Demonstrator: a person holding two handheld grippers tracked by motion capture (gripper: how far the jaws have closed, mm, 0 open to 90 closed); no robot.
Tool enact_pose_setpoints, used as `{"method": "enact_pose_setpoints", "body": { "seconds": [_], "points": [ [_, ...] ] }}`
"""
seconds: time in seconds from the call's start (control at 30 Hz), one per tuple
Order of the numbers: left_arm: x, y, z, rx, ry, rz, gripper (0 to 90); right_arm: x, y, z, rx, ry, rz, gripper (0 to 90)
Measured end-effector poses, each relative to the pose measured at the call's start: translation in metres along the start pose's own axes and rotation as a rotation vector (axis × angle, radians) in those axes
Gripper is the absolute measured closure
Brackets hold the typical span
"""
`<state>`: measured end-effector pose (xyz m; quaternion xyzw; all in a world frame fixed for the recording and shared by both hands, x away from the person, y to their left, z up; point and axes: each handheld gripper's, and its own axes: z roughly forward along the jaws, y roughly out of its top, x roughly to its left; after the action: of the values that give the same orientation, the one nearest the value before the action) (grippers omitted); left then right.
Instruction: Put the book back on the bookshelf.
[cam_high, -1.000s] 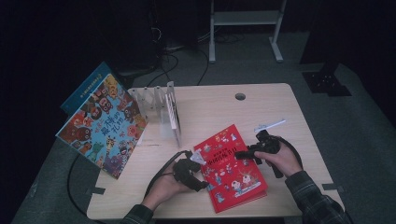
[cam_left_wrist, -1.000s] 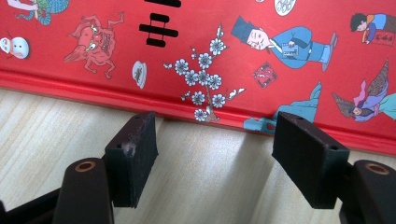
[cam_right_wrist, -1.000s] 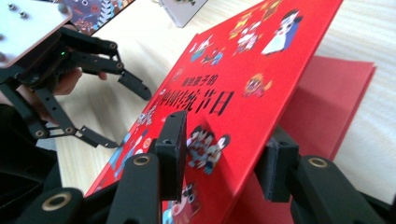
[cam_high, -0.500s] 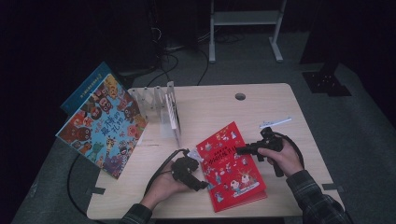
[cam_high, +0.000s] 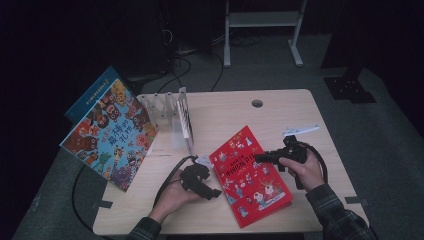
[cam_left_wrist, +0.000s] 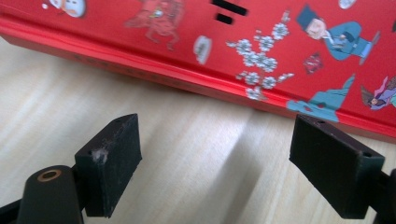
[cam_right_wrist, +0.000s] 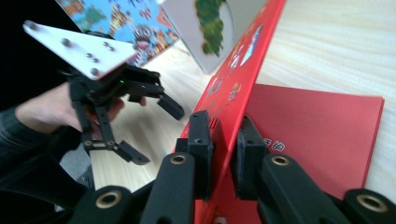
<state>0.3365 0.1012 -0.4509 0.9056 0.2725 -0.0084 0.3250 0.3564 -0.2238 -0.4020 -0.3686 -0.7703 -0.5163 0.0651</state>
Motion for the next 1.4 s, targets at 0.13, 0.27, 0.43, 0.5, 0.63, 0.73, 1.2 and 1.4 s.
{"method": "enact_pose_setpoints", "body": {
  "seconds": [0.13, 0.27, 0.43, 0.5, 0.63, 0.73, 1.2, 1.4],
  "points": [
    [0.008, 0.006, -0.004, -0.074, -0.021, -0.033, 14.6, 0.006, 0.003, -0.005, -0.038, 0.013, -0.008, 81.8],
    [0.014, 0.013, -0.004, -0.115, -0.034, -0.063, 13.4, 0.009, 0.004, -0.008, -0.054, 0.024, -0.017, 82.6],
    [0.019, 0.016, -0.001, -0.14, -0.057, -0.09, 13.3, 0.009, 0.004, -0.011, -0.065, 0.031, -0.017, 83.1],
    [0.021, 0.018, 0.001, -0.145, -0.062, -0.1, 13.2, 0.01, 0.005, -0.012, -0.07, 0.036, -0.018, 83.4],
    [0.02, 0.021, 0.002, -0.148, -0.081, -0.105, 11.9, 0.013, 0.005, -0.014, -0.088, 0.058, -0.021, 84.4],
    [0.02, 0.022, 0.0, -0.16, -0.083, -0.106, 11.9, 0.016, 0.006, -0.015, -0.092, 0.053, -0.031, 84.3],
    [0.023, 0.025, -0.019, -0.283, -0.132, -0.133, 12.2, 0.012, 0.006, -0.021, -0.104, 0.031, -0.064, 79.1],
    [0.021, 0.027, -0.026, -0.32, -0.13, -0.112, 12.4, 0.008, 0.003, -0.021, -0.093, -0.007, -0.061, 73.8]
  ]
}}
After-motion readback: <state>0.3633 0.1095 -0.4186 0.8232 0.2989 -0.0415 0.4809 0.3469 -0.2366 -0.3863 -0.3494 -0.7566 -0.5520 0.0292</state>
